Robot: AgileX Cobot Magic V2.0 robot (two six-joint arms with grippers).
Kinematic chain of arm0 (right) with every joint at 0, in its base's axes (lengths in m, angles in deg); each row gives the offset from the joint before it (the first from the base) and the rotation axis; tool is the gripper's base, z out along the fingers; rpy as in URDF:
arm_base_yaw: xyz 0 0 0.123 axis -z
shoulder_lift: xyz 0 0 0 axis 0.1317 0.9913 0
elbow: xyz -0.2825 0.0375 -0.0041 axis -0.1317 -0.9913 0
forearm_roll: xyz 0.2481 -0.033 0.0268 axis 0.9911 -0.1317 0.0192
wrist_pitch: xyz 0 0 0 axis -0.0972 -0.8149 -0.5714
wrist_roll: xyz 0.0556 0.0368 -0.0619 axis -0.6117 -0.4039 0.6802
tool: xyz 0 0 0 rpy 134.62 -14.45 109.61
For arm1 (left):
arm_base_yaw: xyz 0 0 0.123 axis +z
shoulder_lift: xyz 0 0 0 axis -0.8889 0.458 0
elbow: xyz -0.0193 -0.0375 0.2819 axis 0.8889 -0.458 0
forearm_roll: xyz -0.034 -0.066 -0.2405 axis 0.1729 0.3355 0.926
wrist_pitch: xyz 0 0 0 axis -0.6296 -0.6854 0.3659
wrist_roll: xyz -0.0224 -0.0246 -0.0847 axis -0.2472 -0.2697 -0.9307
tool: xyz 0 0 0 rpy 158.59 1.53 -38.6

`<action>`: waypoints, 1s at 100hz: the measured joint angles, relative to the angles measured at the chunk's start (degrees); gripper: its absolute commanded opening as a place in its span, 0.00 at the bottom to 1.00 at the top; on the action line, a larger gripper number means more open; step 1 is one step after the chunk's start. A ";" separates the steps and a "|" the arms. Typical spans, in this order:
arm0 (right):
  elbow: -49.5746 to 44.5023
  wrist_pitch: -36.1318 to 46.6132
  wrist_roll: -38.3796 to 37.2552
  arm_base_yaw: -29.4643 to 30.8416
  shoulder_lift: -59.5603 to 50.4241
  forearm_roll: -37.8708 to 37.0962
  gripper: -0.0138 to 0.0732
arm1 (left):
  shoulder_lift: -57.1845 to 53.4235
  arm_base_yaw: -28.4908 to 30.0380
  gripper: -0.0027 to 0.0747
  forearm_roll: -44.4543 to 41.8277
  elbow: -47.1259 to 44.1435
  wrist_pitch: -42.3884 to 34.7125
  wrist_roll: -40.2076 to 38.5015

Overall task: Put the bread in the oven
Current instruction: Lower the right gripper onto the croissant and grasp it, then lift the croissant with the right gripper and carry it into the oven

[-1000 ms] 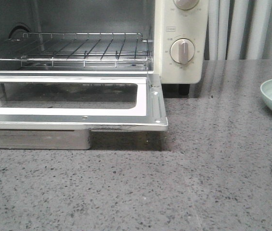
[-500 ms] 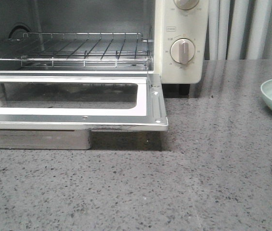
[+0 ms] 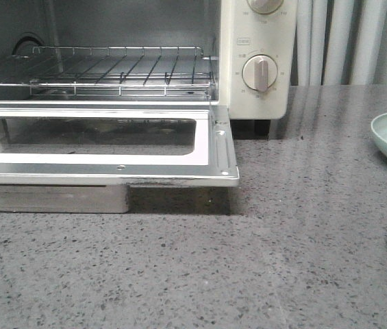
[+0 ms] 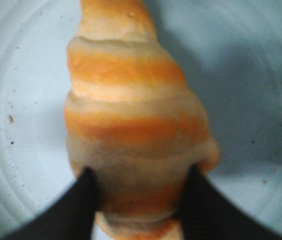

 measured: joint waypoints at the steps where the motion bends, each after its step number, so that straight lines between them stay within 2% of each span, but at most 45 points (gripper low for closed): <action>1: 0.00 0.00 0.17 0.00 0.00 0.00 0.08 | 0.00 0.00 0.01 0.00 0.00 0.00 0.00; 20: 0.00 -1.02 2.82 -2.06 -2.35 0.00 0.08 | 0.00 0.00 0.01 0.00 0.00 0.32 0.00; 36: 1.26 -5.52 5.12 -7.67 -7.87 0.00 0.08 | 0.00 0.00 0.01 0.00 0.00 0.46 0.00; 57: 4.40 -8.54 5.82 -18.81 -16.92 0.00 0.08 | 0.00 0.00 0.01 0.00 0.00 0.46 0.00; 70: 4.66 -9.14 5.82 -27.79 -20.69 0.00 0.08 | 0.00 0.00 0.01 -0.40 0.00 0.46 0.00; 83: 4.66 -9.43 5.82 -37.09 -20.68 0.14 0.08 | 0.00 0.00 0.01 -0.52 0.00 0.35 0.00; 100: 6.85 -9.70 5.82 -46.10 -15.76 -0.95 0.08 | 0.00 0.00 0.01 -0.52 0.00 0.35 0.00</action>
